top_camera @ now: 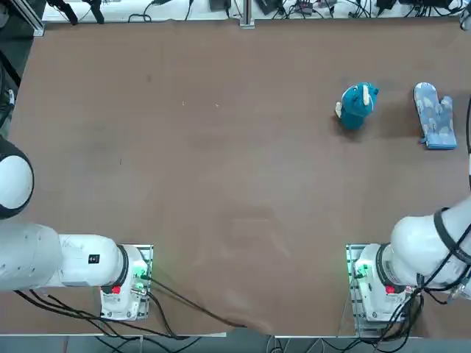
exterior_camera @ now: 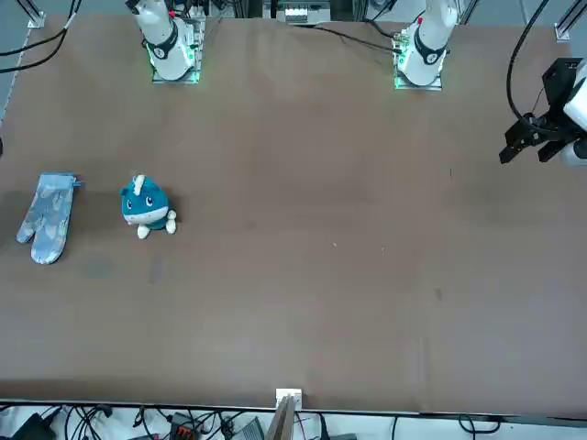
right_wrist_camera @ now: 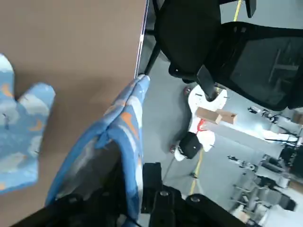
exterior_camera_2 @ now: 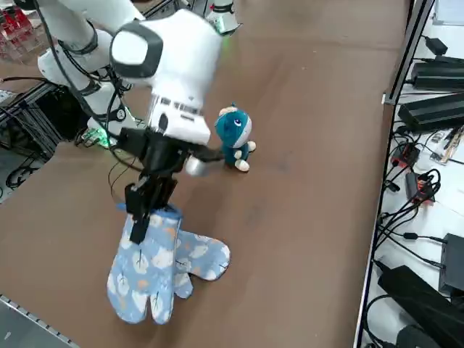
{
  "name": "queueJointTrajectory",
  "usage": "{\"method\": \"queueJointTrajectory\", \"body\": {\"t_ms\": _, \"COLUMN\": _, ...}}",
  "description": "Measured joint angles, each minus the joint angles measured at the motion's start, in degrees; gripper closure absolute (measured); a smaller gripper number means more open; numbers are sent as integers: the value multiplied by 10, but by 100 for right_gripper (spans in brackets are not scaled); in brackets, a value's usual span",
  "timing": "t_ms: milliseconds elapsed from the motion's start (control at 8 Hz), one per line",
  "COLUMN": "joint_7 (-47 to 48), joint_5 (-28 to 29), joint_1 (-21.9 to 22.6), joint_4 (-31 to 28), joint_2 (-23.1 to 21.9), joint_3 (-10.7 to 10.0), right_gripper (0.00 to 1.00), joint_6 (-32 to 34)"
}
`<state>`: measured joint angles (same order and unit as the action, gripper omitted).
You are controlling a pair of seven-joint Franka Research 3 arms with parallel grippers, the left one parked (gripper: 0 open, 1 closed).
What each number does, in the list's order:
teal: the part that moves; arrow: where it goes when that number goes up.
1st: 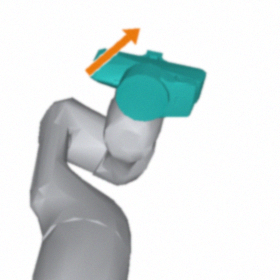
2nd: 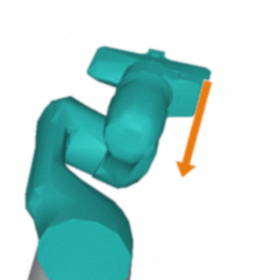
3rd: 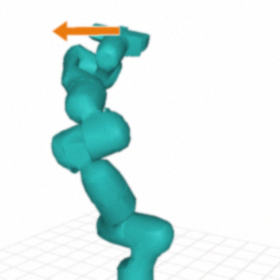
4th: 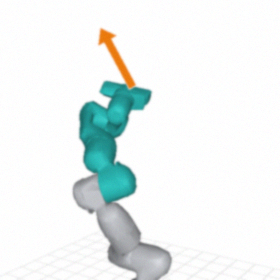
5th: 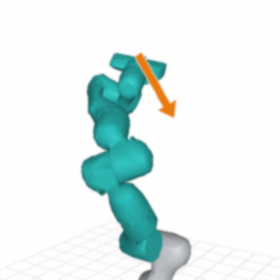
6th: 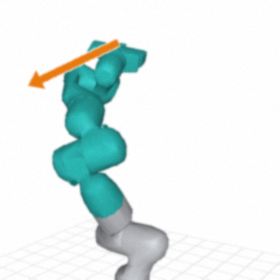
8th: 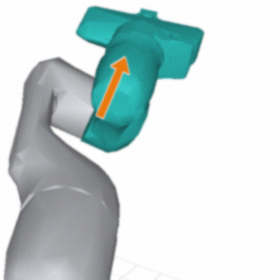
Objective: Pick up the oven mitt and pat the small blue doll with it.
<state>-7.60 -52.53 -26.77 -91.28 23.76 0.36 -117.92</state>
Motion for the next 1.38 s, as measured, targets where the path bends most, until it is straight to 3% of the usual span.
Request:
{"method": "queueJointTrajectory", "body": {"t_ms": 250, "joint_7": 0, "joint_5": -48, "joint_1": -9, "joint_4": -33, "joint_2": 14, "joint_3": 1, "right_gripper": 96, "joint_6": -10}}
{"method": "queueJointTrajectory", "body": {"t_ms": 750, "joint_7": 1, "joint_5": -57, "joint_1": -3, "joint_4": -98, "joint_2": 44, "joint_3": 14, "right_gripper": 96, "joint_6": -14}}
{"method": "queueJointTrajectory", "body": {"t_ms": 1000, "joint_7": 2, "joint_5": -58, "joint_1": 20, "joint_4": -126, "joint_2": 50, "joint_3": 18, "right_gripper": 96, "joint_6": -16}}
{"method": "queueJointTrajectory", "body": {"t_ms": 1375, "joint_7": 2, "joint_5": -58, "joint_1": 33, "joint_4": -176, "joint_2": 50, "joint_3": 18, "right_gripper": 96, "joint_6": -70}}
